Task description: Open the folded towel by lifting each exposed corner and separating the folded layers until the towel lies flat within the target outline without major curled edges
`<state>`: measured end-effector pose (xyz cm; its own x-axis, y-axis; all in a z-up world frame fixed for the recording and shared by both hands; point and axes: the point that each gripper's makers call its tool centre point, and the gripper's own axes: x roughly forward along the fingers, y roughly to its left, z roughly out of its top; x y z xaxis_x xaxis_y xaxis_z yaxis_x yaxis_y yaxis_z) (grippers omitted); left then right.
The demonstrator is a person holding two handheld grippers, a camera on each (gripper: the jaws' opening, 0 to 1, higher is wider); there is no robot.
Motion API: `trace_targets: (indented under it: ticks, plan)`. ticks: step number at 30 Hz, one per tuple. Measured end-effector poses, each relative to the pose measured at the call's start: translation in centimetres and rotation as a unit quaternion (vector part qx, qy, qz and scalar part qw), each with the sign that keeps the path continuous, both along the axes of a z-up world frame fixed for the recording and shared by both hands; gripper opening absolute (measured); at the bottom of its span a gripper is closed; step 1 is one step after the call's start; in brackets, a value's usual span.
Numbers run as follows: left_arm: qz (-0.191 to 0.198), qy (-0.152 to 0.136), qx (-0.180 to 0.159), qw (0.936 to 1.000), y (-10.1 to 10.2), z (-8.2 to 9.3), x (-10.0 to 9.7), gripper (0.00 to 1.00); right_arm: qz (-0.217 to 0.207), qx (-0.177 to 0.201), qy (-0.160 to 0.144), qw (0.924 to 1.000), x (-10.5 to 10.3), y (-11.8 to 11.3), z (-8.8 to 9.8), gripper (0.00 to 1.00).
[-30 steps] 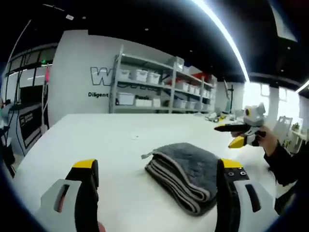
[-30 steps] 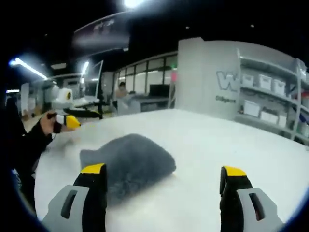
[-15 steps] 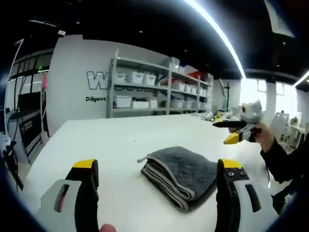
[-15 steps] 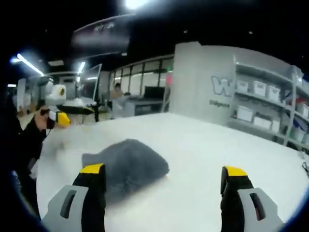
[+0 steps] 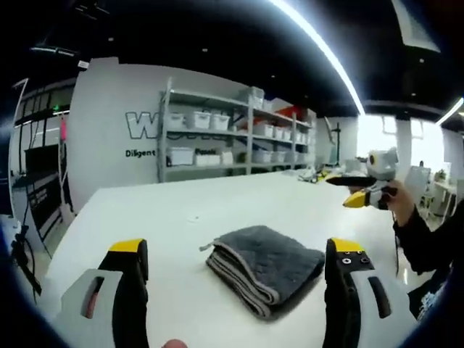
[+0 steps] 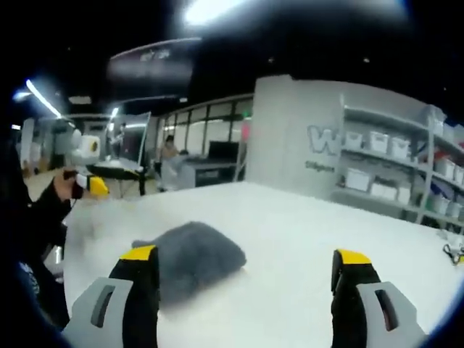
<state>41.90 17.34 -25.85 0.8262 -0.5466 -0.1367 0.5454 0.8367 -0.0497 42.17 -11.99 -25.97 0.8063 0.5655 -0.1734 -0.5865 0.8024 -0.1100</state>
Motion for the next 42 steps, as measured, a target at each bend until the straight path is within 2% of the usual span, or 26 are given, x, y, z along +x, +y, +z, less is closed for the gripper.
trace_targets:
  ticks: [7,13,17,18,19,21,22,27,30,34,36,39,42]
  plan:
    - [-0.004,-0.007,0.006,0.9999,-0.4,0.6,-1.3,1.0,-0.014,-0.002,-0.004,0.9999,0.3,-2.1,0.8,0.99]
    - [-0.008,-0.011,-0.002,0.9999,-0.6,1.2,-1.8,1.0,-0.018,-0.008,-0.007,0.9998,0.3,-2.5,1.3,0.99]
    - [-0.011,-0.003,-0.027,0.9996,-0.8,1.2,-2.1,1.0,-0.022,-0.01,-0.009,0.9997,0.5,-2.7,1.7,0.99]
    - [0.002,0.003,-0.052,0.9987,-0.7,1.2,-2.1,1.0,-0.022,-0.012,-0.01,0.9996,0.5,-2.7,1.8,0.99]
    - [0.018,-0.001,-0.076,0.9969,-0.3,1.4,-1.9,1.0,-0.022,-0.013,-0.01,0.9996,0.5,-2.7,1.9,0.99]
    - [0.048,0.01,-0.144,0.9884,0.6,1.1,-2.0,1.0,-0.022,-0.016,-0.012,0.9996,0.5,-2.8,2.3,0.99]
    - [0.054,0.013,-0.157,0.9861,0.9,0.7,-2.1,1.0,-0.022,-0.018,-0.013,0.9995,0.5,-2.9,2.6,0.99]
    - [0.067,0.018,-0.179,0.9815,1.7,-0.4,-2.9,1.0,-0.019,-0.033,-0.018,0.9991,0.5,-2.7,3.4,0.99]
    - [0.057,0.028,-0.198,0.9781,1.2,-0.7,-3.7,1.0,-0.012,-0.047,-0.021,0.9986,0.5,-2.4,4.1,0.99]
    - [0.04,0.032,-0.242,0.9689,-0.4,-0.3,-5.2,1.0,-0.003,-0.072,-0.023,0.9972,0.9,-2.1,5.0,0.99]
    - [0.032,0.024,-0.258,0.9652,-1.1,0.1,-5.7,1.0,-0.003,-0.082,-0.026,0.9963,1.3,-2.4,5.7,0.99]
    - [0.033,0.024,-0.304,0.9516,-1.7,0.3,-6.5,0.99,-0.003,-0.095,-0.029,0.995,1.8,-2.6,6.7,0.99]
    - [0.031,0.032,-0.317,0.9475,-2.2,-0.3,-7.0,0.98,-0.002,-0.106,-0.032,0.9938,2.0,-2.5,7.5,0.99]
